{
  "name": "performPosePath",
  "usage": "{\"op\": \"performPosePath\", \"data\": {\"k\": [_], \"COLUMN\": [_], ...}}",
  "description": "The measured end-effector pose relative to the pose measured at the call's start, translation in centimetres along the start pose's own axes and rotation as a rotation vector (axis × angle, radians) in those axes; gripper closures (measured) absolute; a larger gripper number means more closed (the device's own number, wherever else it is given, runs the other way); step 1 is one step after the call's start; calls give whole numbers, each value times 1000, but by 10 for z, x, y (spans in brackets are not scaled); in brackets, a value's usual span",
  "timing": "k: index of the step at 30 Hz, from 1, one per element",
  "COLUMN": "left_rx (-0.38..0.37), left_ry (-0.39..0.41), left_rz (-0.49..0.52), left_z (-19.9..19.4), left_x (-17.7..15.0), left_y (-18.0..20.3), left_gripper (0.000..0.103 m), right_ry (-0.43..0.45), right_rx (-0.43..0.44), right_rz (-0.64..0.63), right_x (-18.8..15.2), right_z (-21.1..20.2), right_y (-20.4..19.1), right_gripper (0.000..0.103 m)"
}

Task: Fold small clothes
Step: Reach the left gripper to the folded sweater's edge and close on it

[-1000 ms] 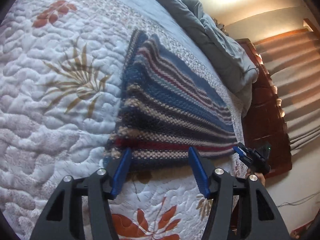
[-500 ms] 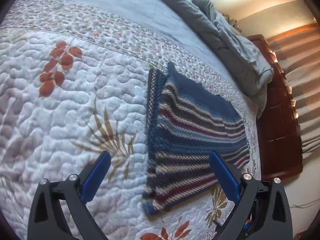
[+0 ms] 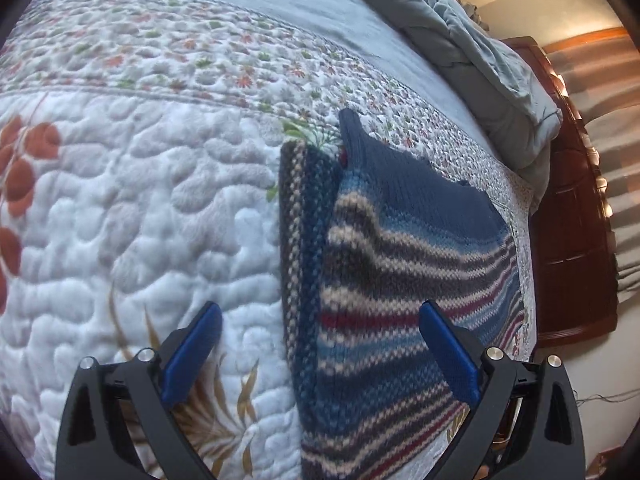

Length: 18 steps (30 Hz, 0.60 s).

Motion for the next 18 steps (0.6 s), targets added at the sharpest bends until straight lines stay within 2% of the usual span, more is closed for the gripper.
{"op": "performPosePath", "data": {"k": [3,10,12,13,16,18], "left_rx": [9,2,-8,-12,-7,-21], "left_ry": [1,-14,-23,-31,-39,-43], "left_rz": [4,32,52,63,62,40], "left_z": [4,11,13,15,21,27], "left_x": [8,18,20,20,21,21], "left_y": [3,12,18,21,21,17], "left_gripper": [4,5,20,33,33,26], "right_ry": [9,28,28,30,36,36], "right_rx": [-25,-149,-178,-200,-239,-239], "right_rz": [-42,-105,-103,-101,-100,-91], "right_x": [3,20,23,24,28,29], "right_z": [5,28,36,39,48,54], "right_y": [-13,-23,-18,-16,-11,-9], "right_gripper": [22,22,22,22,22,22]}}
Point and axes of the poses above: each gripper's, at about its wrist camera, not at the fingertips, and z roughly the way its jaws point, y to its right, x to its top, the point moved 4 cm from there along z, roughly the way its jaws point, and after that the axes turned 3 degrees about y, right-handed, at the moved point
